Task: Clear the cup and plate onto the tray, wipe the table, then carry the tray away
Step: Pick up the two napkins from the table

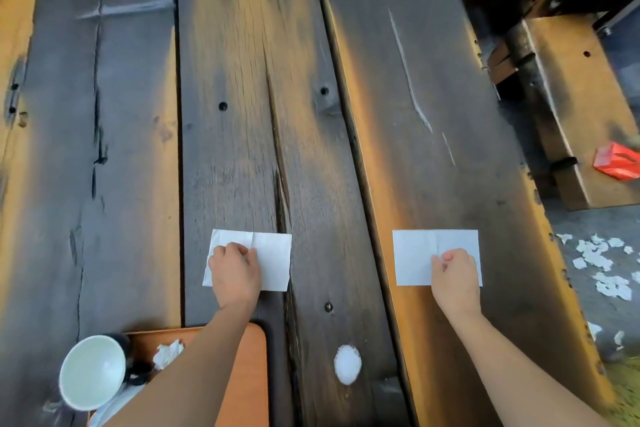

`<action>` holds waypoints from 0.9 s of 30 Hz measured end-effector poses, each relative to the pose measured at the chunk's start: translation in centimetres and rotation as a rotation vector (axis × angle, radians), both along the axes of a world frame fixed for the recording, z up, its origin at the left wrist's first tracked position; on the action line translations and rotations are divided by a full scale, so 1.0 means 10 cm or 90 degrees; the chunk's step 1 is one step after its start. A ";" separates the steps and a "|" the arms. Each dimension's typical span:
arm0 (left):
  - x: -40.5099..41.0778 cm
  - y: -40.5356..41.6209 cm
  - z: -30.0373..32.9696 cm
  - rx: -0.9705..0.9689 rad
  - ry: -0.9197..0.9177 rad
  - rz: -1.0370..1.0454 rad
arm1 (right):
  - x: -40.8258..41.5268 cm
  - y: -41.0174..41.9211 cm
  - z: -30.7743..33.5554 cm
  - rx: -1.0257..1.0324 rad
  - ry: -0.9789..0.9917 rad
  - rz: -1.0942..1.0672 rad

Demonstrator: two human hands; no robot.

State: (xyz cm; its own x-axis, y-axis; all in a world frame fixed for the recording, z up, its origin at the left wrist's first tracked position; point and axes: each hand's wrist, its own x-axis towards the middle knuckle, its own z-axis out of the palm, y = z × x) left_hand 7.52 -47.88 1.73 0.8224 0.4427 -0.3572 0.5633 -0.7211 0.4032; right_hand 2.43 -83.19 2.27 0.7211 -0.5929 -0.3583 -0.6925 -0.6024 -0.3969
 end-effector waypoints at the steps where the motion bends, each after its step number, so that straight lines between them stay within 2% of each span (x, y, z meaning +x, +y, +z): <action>1: 0.00 0.00 0.01 0.004 0.006 -0.009 | -0.01 0.00 0.00 -0.003 0.006 0.007; 10: 0.04 -0.01 0.27 0.028 0.076 -0.044 | -0.05 0.00 0.13 -0.001 0.029 0.032; 18: -0.19 0.07 0.52 -0.027 -0.040 -0.009 | -0.11 0.04 0.35 0.008 0.003 0.061; 23: -0.72 0.15 0.72 -0.067 -0.077 0.019 | -0.32 0.28 0.51 0.118 -0.021 0.056; 27: -1.26 0.23 0.84 -0.038 -0.100 0.013 | -0.68 0.57 0.67 0.195 -0.030 0.100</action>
State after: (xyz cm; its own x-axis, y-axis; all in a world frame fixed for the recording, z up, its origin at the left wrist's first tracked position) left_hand -5.08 -45.59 10.17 0.8615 0.4412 -0.2511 0.5039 -0.6826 0.5293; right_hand -4.40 -77.49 8.97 0.8151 -0.3439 -0.4662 -0.5774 -0.5476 -0.6056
